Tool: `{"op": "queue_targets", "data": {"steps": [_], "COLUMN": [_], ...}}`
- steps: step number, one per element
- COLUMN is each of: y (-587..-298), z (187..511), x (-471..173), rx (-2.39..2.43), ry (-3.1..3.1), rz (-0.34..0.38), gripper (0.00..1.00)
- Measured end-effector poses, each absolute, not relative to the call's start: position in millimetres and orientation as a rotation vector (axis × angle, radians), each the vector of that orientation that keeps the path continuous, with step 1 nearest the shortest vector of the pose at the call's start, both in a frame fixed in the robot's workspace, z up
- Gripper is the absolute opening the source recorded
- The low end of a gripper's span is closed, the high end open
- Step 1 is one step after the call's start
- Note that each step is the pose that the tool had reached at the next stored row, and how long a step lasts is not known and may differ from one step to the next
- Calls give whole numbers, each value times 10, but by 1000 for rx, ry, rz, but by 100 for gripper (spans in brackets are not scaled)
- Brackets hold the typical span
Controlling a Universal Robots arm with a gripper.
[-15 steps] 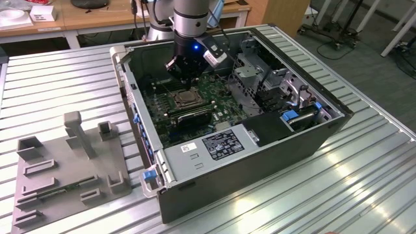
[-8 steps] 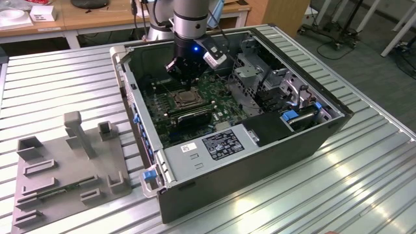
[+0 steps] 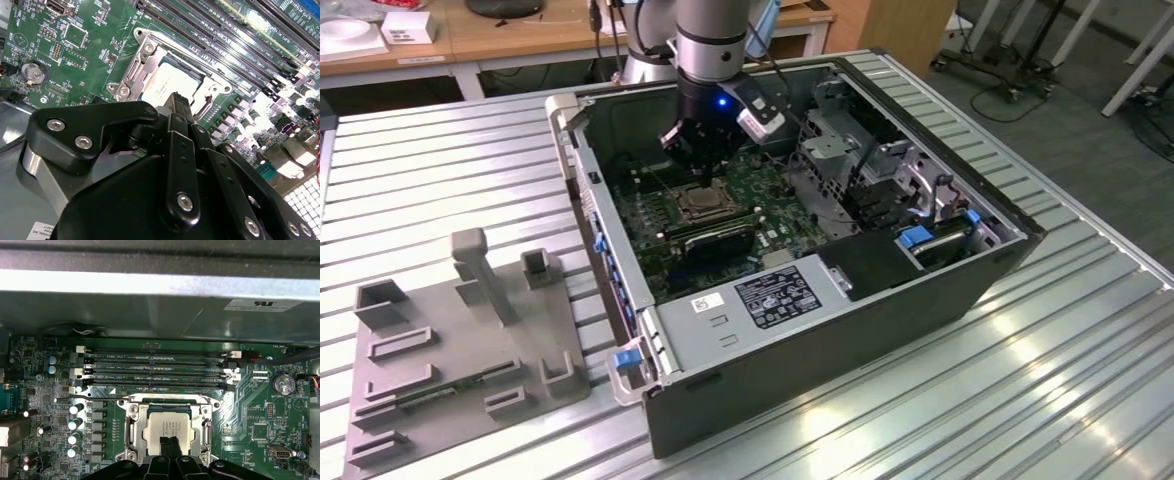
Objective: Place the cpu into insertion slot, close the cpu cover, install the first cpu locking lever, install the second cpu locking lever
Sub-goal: 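Install the first cpu locking lever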
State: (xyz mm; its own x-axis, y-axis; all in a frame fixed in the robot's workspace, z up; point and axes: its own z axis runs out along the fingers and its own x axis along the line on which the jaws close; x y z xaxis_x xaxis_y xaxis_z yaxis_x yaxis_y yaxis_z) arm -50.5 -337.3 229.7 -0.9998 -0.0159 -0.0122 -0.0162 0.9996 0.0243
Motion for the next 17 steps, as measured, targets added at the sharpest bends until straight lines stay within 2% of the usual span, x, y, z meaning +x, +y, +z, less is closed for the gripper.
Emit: {"op": "queue_targets", "data": {"steps": [12, 17], "y": [-3373, -3373], "z": [2302, 2440], "x": [-505, -505], "rx": [-25, -25], "ry": [3130, 3130], "rz": [38, 38], "gripper": [11, 11]}}
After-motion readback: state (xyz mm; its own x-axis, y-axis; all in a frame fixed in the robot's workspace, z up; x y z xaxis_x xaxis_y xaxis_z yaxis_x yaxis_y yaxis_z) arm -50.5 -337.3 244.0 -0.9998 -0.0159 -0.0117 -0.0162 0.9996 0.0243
